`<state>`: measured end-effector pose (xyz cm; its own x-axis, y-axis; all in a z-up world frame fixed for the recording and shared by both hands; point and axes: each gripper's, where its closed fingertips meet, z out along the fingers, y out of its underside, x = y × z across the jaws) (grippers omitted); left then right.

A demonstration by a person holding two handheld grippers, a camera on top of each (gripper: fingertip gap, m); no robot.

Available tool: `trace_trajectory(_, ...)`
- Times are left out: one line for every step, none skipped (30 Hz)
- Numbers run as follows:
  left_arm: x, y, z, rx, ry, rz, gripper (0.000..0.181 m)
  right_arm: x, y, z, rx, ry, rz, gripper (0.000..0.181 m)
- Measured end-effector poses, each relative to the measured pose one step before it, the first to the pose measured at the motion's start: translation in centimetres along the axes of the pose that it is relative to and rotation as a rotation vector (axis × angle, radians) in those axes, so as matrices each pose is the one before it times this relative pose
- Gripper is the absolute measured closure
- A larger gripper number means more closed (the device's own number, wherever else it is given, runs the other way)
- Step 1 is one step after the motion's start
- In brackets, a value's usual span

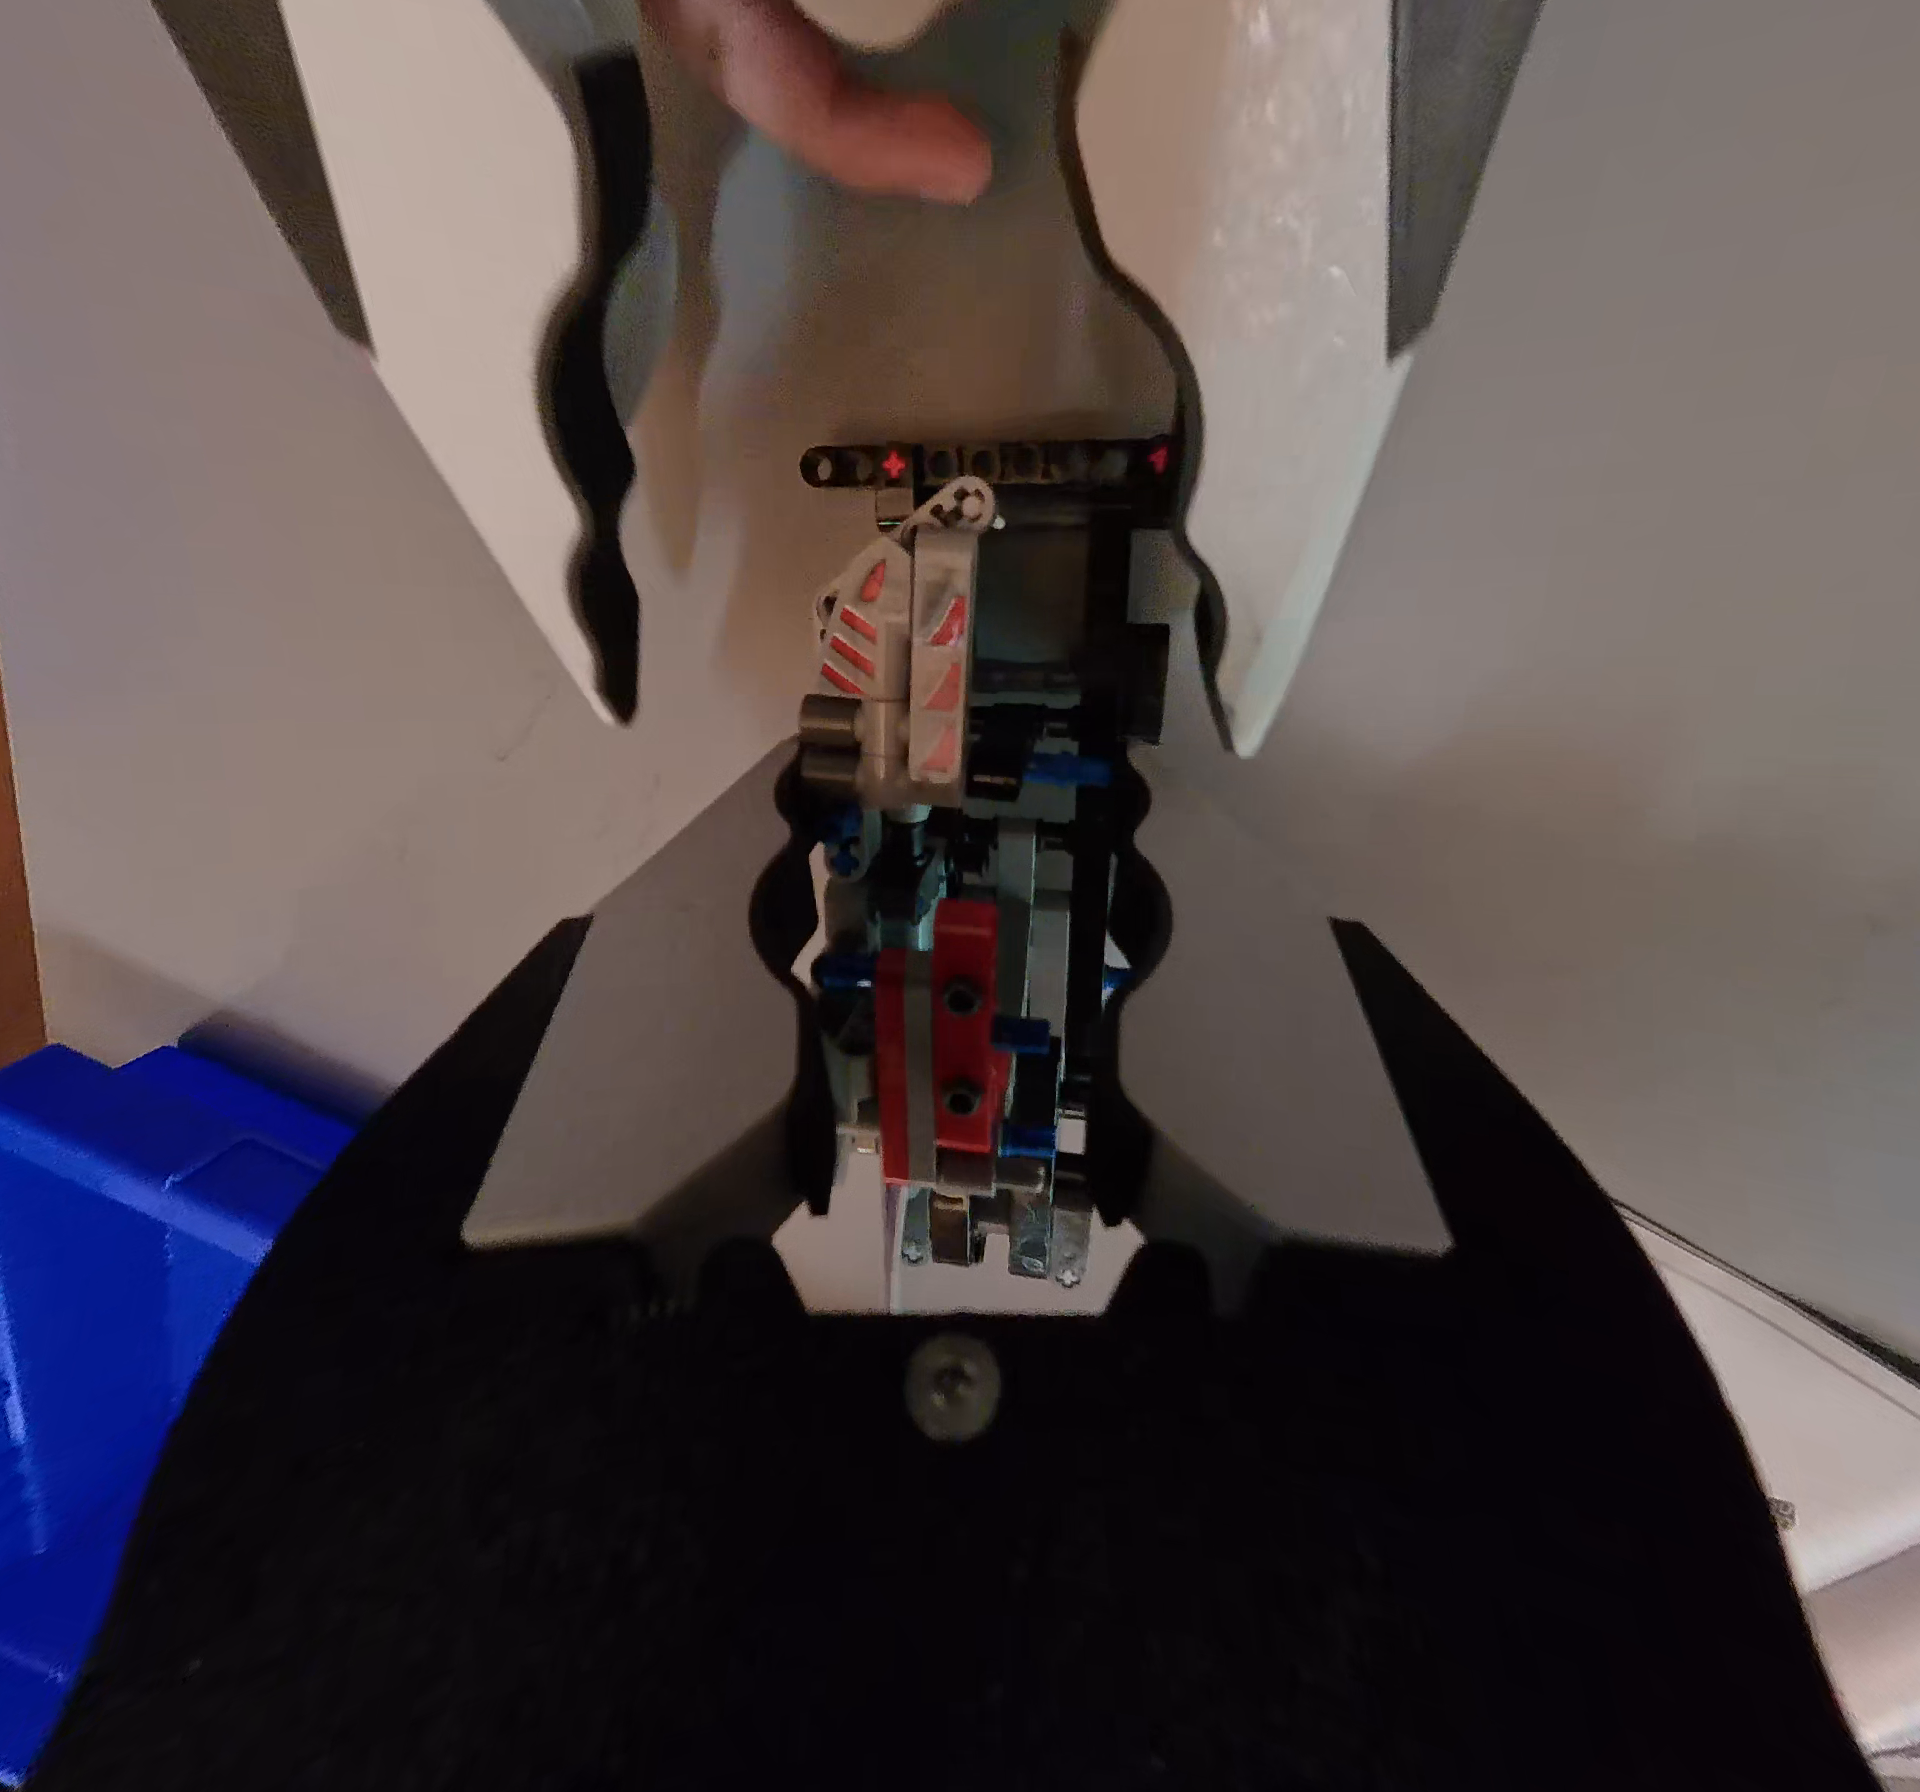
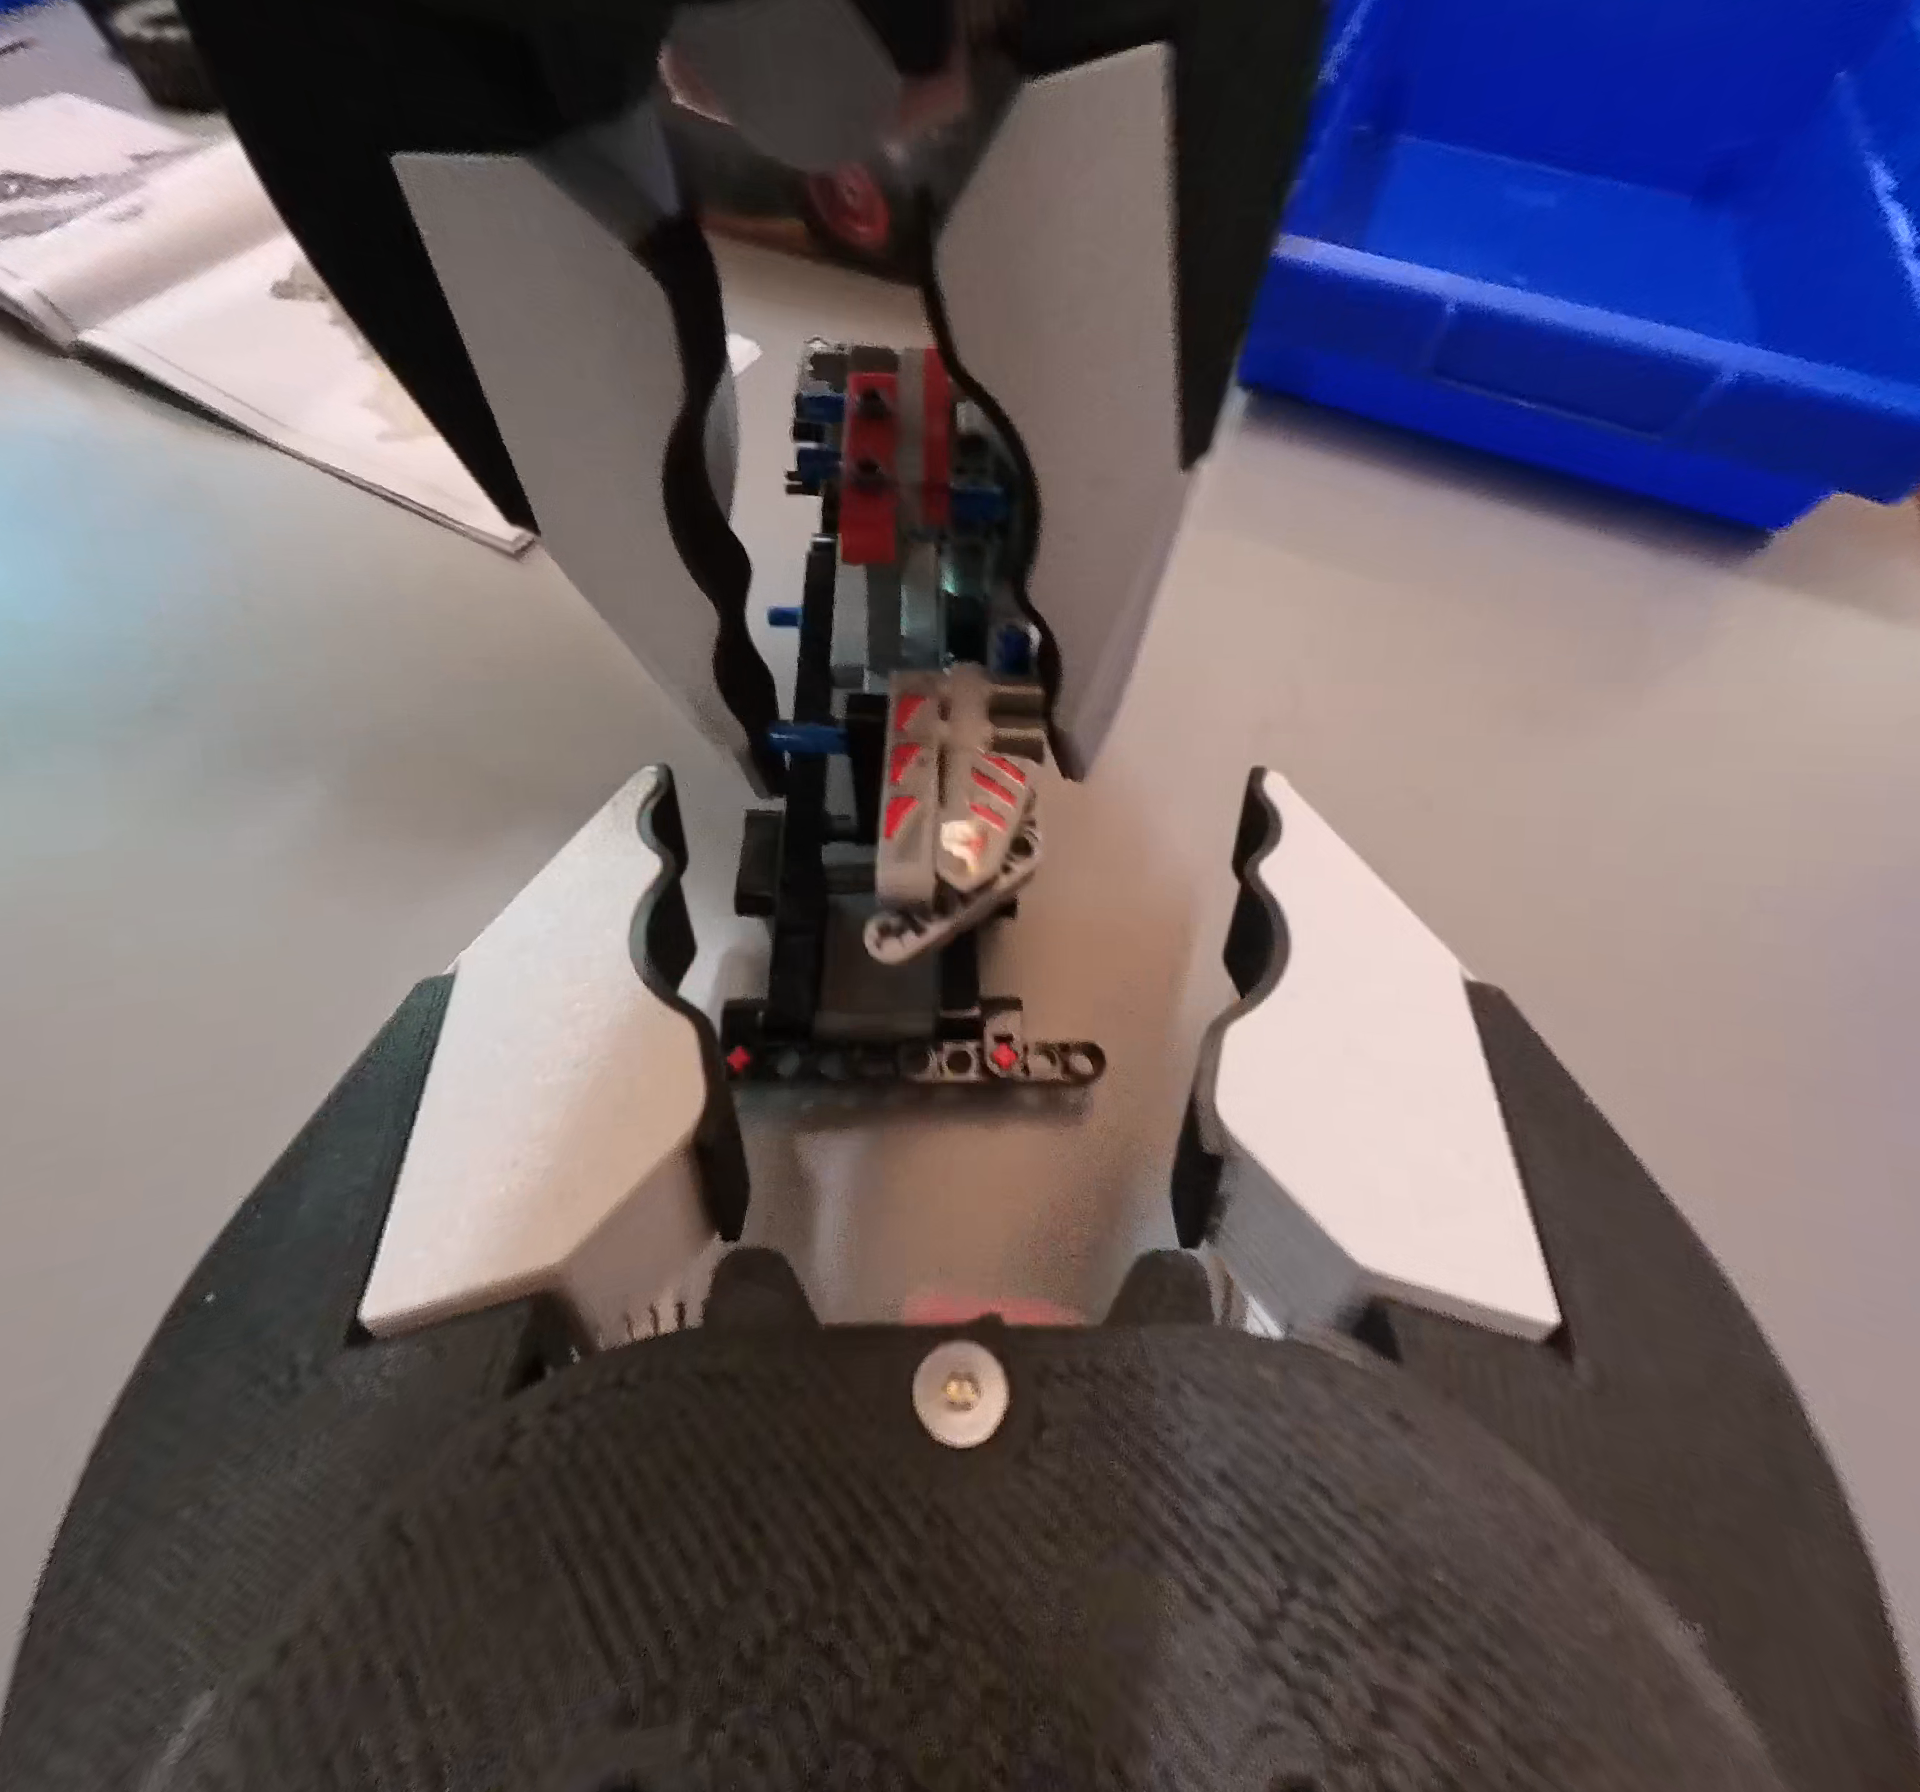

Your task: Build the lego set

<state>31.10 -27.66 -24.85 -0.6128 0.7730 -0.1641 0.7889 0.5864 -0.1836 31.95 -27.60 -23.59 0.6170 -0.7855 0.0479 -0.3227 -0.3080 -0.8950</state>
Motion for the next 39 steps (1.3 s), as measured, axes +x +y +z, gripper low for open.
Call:
trace_trajectory(-0.047,-0.035,0.014,0.0016,0.0009,-0.0010,0.128,-0.342,-0.111,0.436,-0.0060,-0.0174,-0.0243,0.074)
trace_trajectory(-0.057,-0.059,0.017,0.0040,-0.0003,0.0001,0.128,-0.357,-0.260,0.377,0.0049,-0.0163,-0.0204,0.074)
trace_trajectory(-0.044,-0.085,0.022,0.0058,0.0005,-0.0025,0.128,-0.441,-0.325,0.352,0.0082,-0.0212,-0.0100,0.076)
trace_trajectory(-0.045,-0.125,0.015,0.0129,-0.0004,-0.0018,0.128,-0.167,-0.503,0.220,0.0232,-0.0095,0.0023,0.081)
trace_trajectory(-0.037,-0.106,0.039,0.0120,0.0006,-0.0118,0.128,0.275,-0.250,0.160,0.0113,0.0110,0.0080,0.083)
trace_trajectory(-0.022,-0.029,0.013,0.0075,0.0017,-0.0113,0.128,0.137,-0.019,0.096,-0.0011,-0.0025,0.0008,0.087)
trace_trajectory(-0.063,0.047,-0.018,0.0013,-0.0019,-0.0034,0.128,0.037,0.048,0.066,-0.0035,-0.0053,-0.0016,0.087)
trace_trajectory(-0.046,0.054,-0.001,-0.0010,-0.0017,-0.0011,0.128,0.049,0.003,0.026,-0.0012,0.0011,-0.0001,0.088)
trace_trajectory(-0.009,0.008,0.002,0.0002,-0.0023,0.0032,0.128,0.016,0.007,0.009,-0.0005,0.0048,-0.0029,0.088)
trace_trajectory(-0.010,-0.001,-0.009,-0.0006,-0.0046,0.0065,0.129,0.045,-0.007,-0.001,0.0007,0.0093,-0.0060,0.088)
trace_trajectory(-0.001,0.022,-0.017,-0.0013,-0.0050,0.0046,0.129,0.034,-0.001,0.006,-0.0002,0.0134,-0.0116,0.088)
trace_trajectory(0.018,0.019,-0.038,-0.0007,-0.0036,0.0062,0.129,0.042,0.003,0.027,-0.0013,0.0154,-0.0143,0.088)
trace_trajectory(0.010,0.021,-0.033,-0.0005,-0.0032,0.0043,0.129,0.039,0.027,0.026,-0.0027,0.0144,-0.0130,0.089)
trace_trajectory(0.043,0.021,-0.016,-0.0001,-0.0006,0.0010,0.129,-0.003,0.026,0.035,-0.0023,0.0081,-0.0098,0.090)
trace_trajectory(0.042,0.026,-0.023,-0.0003,0.0002,-0.0015,0.129,-0.033,0.010,0.012,-0.0010,-0.0006,-0.0018,0.090)
trace_trajectory(0.025,0.003,0.008,-0.0002,0.0017,-0.0072,0.129,-0.047,0.003,0.008,-0.0005,-0.0073,0.0032,0.090)
trace_trajectory(0.055,0.009,-0.001,-0.0002,0.0052,-0.0076,0.129,-0.067,0.000,0.015,-0.0005,-0.0088,0.0040,0.090)
trace_trajectory(0.027,0.021,0.008,0.0009,0.0036,-0.0041,0.129,-0.026,0.024,0.029,-0.0019,-0.0038,0.0025,0.090)
trace_trajectory(0.011,0.013,0.017,0.0014,0.0012,-0.0027,0.129,-0.010,0.021,0.022,-0.0015,-0.0018,0.0014,0.090)
trace_trajectory(0.024,0.004,0.001,-0.0002,0.0014,-0.0025,0.129,-0.029,-0.014,0.006,0.0003,-0.0033,0.0007,0.091)
trace_trajectory(0.027,0.019,-0.015,-0.0009,0.0022,-0.0026,0.129,-0.047,-0.009,0.016,0.0003,-0.0040,0.0007,0.091)
trace_trajectory(0.020,0.017,0.012,0.0006,0.0018,-0.0017,0.129,-0.017,0.016,0.034,-0.0016,-0.0024,0.0011,0.091)
trace_trajectory(0.008,0.018,0.003,0.0009,0.0013,-0.0022,0.129,-0.007,0.022,0.023,-0.0015,-0.0025,0.0017,0.091)
trace_trajectory(0.017,0.004,-0.010,-0.0007,0.0021,-0.0016,0.129,-0.023,-0.015,0.005,0.0014,-0.0026,0.0011,0.091)
trace_trajectory(0.016,-0.006,-0.011,-0.0011,0.0018,0.0000,0.129,-0.010,-0.022,-0.001,0.0012,-0.0011,0.0005,0.091)
trace_trajectory(-0.003,0.007,-0.011,-0.0001,0.0005,0.0004,0.130,0.006,0.005,0.022,-0.0003,0.0004,0.0005,0.092)
trace_trajectory(-0.009,0.019,0.011,0.0005,-0.0002,-0.0016,0.130,-0.007,0.009,0.013,-0.0012,-0.0015,0.0009,0.092)
trace_trajectory(0.012,0.003,-0.013,-0.0008,0.0006,-0.0017,0.130,-0.016,-0.013,0.008,0.0010,-0.0017,0.0008,0.092)
trace_trajectory(0.000,0.004,-0.016,-0.0014,0.0005,0.0006,0.130,0.011,-0.023,0.008,0.0019,0.0003,0.0000,0.093)
trace_trajectory(-0.003,0.007,-0.018,-0.0014,0.0028,-0.0024,0.131,-0.008,-0.019,0.004,0.0013,-0.0033,0.0039,0.093)
trace_trajectory(-0.004,-0.002,-0.007,-0.0004,0.0041,-0.0058,0.131,-0.002,0.000,-0.005,0.0003,-0.0056,0.0055,0.094)
trace_trajectory(-0.005,-0.020,-0.009,-0.0004,0.0030,-0.0019,0.131,-0.010,-0.012,-0.013,0.0010,-0.0025,0.0017,0.094)
trace_trajectory(0.011,0.002,-0.002,-0.0006,0.0015,0.0003,0.131,-0.006,-0.009,0.000,0.0009,-0.0009,0.0000,0.094)
trace_trajectory(-0.003,-0.009,-0.007,0.0001,0.0001,-0.0008,0.131,-0.018,0.000,0.000,0.0000,-0.0012,0.0001,0.094)
trace_trajectory(0.009,-0.008,0.003,-0.0003,0.0000,-0.0034,0.132,-0.018,-0.014,-0.008,0.0009,-0.0030,0.0008,0.095)
trace_trajectory(0.011,-0.018,-0.013,-0.0006,-0.0014,0.0002,0.132,-0.032,-0.016,-0.002,0.0011,-0.0001,-0.0026,0.095)
trace_trajectory(0.001,-0.003,0.011,0.0007,-0.0016,-0.0002,0.131,-0.011,0.026,-0.006,-0.0013,-0.0002,-0.0009,0.095)
trace_trajectory(-0.002,-0.003,0.012,0.0010,0.0007,-0.0052,0.131,0.003,0.016,0.000,-0.0008,-0.0029,0.0038,0.094)
trace_trajectory(-0.013,-0.048,0.020,0.0014,0.0023,-0.0069,0.130,0.015,0.009,-0.027,0.0002,-0.0041,0.0050,0.093)
